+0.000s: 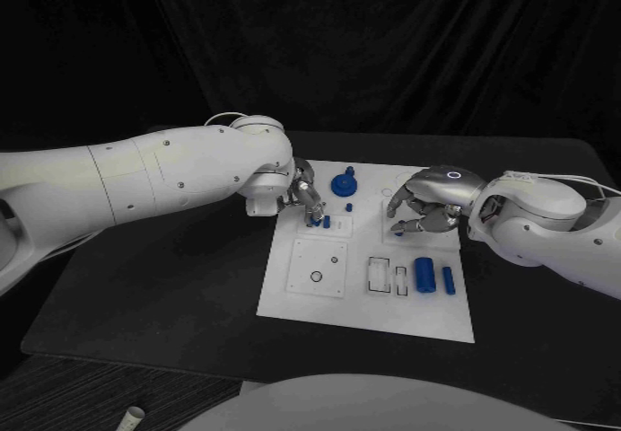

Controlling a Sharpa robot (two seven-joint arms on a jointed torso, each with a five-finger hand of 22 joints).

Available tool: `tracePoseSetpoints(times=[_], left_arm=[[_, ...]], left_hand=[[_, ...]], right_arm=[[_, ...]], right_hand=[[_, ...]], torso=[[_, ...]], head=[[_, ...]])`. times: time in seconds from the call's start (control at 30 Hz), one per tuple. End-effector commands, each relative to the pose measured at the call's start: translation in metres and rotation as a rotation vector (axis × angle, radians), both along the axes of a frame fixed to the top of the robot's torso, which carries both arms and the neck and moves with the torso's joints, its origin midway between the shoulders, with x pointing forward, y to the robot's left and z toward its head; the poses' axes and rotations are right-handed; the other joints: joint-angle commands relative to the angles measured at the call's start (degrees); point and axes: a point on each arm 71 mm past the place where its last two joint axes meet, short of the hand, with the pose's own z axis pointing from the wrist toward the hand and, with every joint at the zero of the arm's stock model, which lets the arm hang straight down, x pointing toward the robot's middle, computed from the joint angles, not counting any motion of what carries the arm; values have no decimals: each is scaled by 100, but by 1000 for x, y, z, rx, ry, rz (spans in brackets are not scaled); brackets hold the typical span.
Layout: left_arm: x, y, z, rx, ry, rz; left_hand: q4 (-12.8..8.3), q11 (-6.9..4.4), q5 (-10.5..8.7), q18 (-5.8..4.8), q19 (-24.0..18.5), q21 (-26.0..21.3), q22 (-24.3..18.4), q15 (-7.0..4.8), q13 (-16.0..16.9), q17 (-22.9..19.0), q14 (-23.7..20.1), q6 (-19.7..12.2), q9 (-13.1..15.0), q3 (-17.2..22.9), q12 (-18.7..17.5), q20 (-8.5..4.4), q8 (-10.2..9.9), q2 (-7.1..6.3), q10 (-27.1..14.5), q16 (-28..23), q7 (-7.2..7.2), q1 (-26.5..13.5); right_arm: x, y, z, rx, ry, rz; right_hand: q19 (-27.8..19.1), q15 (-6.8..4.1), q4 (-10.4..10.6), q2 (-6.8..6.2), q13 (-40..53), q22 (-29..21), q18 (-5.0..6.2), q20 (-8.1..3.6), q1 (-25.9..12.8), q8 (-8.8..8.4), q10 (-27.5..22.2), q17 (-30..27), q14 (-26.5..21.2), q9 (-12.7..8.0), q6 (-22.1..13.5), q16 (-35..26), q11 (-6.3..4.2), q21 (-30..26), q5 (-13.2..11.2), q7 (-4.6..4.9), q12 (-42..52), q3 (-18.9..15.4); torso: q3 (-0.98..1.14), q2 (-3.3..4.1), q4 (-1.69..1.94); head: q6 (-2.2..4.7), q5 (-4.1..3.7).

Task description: Assemble the parts on the task board

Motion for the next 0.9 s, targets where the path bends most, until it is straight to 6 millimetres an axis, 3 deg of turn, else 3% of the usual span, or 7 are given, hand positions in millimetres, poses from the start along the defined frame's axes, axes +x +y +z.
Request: tracePoseSetpoints(times=[0.03,0.2,0.43,0.7,0.9], left_arm=[[-1,0,-4,-7,10,2],[-2,1,-4,6,13,9],[-4,2,-4,9,7,22],[-5,3,-3,-4,-10,39],[-7,6,-2,-22,-24,50]], left_hand=[[-649,-53,22,19,21,27,1021,-37,1507,1510,605,41,3,622,20,-40,18,0,597,37,-74,38],[-647,-57,29,16,26,44,1025,-38,1507,1510,605,38,1,620,20,-40,22,3,597,37,-73,43],[-646,-69,116,14,35,62,1029,-49,1507,1510,605,36,-16,600,20,-48,58,-15,597,37,-81,57],[-629,-84,359,10,46,82,1033,-56,1507,1510,605,45,-80,551,20,-59,153,-79,597,37,-95,68],[-618,-88,409,9,48,88,1035,-58,1507,1510,605,50,-92,531,20,-61,184,-96,597,37,-100,63]], right_arm=[[0,-1,-1,-7,3,-15],[0,-1,-1,-6,3,-14],[0,-1,-2,-6,4,-13],[0,-1,-2,-6,4,-13],[0,-2,-2,-6,5,-14]], right_hand=[[-43,-8,-21,37,-6,929,14,-1,40,10,-53,-8,150,4,40,-35,-1,-27,38,-11,-20,21],[-43,-8,-21,37,-6,929,14,-1,40,10,-53,-8,150,4,40,-35,-1,-27,38,-11,-20,21],[-47,-8,-21,36,-10,925,17,-1,41,6,-56,-16,147,2,36,-42,-1,-40,39,-10,-24,21],[-52,-7,-22,36,-15,921,19,0,43,4,-58,-22,144,1,33,-48,-1,-52,40,-10,-28,21],[-52,-7,-22,36,-15,921,19,0,43,4,-58,-22,144,1,33,-48,-1,-52,40,-10,-28,21]], torso=[[6,-3,-3],[11,-4,-6],[2,-6,-3],[-10,-9,10],[0,-8,-3]], head=[[0,-1],[0,7],[0,15],[0,-12],[0,-8]])
